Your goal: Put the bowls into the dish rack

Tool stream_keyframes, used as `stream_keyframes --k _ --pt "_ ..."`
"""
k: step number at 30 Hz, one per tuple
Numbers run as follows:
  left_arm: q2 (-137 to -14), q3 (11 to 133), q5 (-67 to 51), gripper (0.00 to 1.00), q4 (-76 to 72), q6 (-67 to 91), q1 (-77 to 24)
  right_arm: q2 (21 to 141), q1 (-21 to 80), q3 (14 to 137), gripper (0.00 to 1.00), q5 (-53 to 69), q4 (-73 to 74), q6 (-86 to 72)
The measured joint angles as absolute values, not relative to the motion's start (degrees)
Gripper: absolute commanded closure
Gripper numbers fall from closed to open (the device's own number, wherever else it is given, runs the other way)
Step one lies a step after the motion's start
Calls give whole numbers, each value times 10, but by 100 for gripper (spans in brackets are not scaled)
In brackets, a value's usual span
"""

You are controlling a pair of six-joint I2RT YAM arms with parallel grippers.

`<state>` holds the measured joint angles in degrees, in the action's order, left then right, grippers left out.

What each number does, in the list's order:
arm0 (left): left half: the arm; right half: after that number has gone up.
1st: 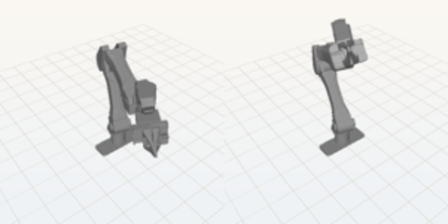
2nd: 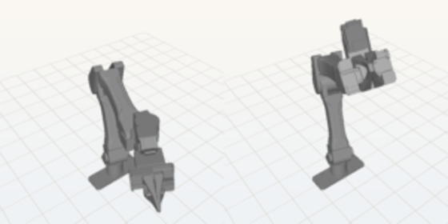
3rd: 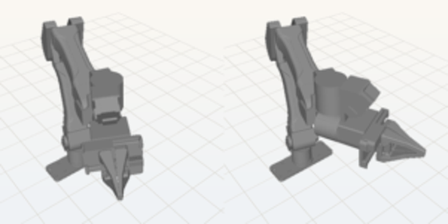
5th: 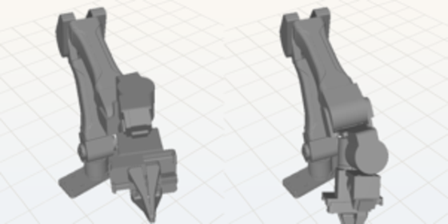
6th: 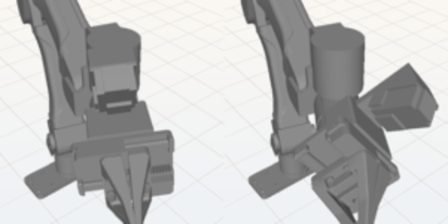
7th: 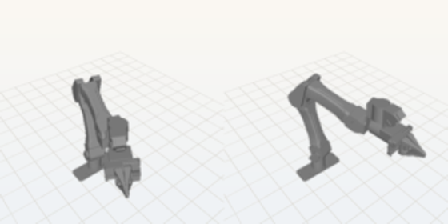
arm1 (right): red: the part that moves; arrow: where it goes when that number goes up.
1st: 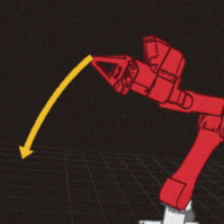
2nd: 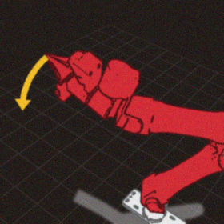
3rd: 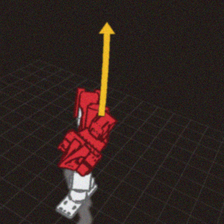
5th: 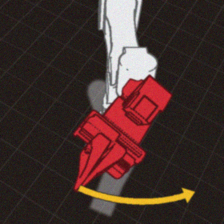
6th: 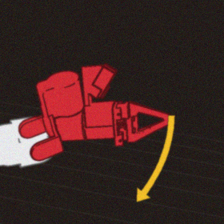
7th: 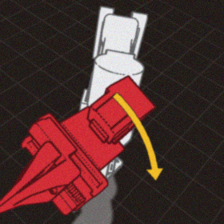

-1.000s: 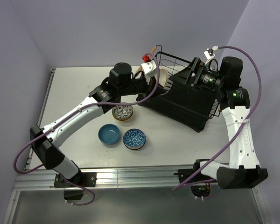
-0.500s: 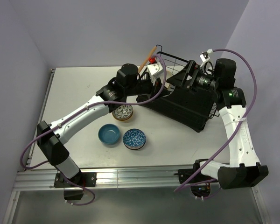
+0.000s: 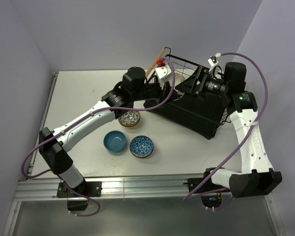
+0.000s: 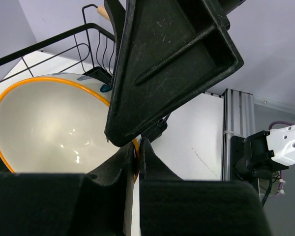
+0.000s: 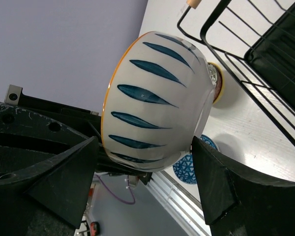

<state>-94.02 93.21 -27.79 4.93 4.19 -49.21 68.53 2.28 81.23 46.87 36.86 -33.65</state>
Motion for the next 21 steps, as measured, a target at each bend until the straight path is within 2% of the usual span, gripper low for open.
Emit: stream_keyframes --k 5,8,9,14,15,17,21 --pt "-940 932 -281 100 50 43 -492 690 23 809 17 485 364 -343" --pt "-940 932 -283 100 49 43 -492 690 22 806 31 484 361 -344" --pt "-940 932 -283 100 49 43 -492 690 22 804 40 484 360 -345" --pt "-940 932 -282 100 51 48 -491 693 22 802 67 481 360 -343" --pt "-940 932 -282 100 51 50 -491 693 22 802 84 481 360 -343" --pt "-940 932 -282 100 51 51 -491 693 22 802 100 482 360 -342" --pt "-940 932 -282 94 52 52 -491 693 22 802 100 482 360 -335"
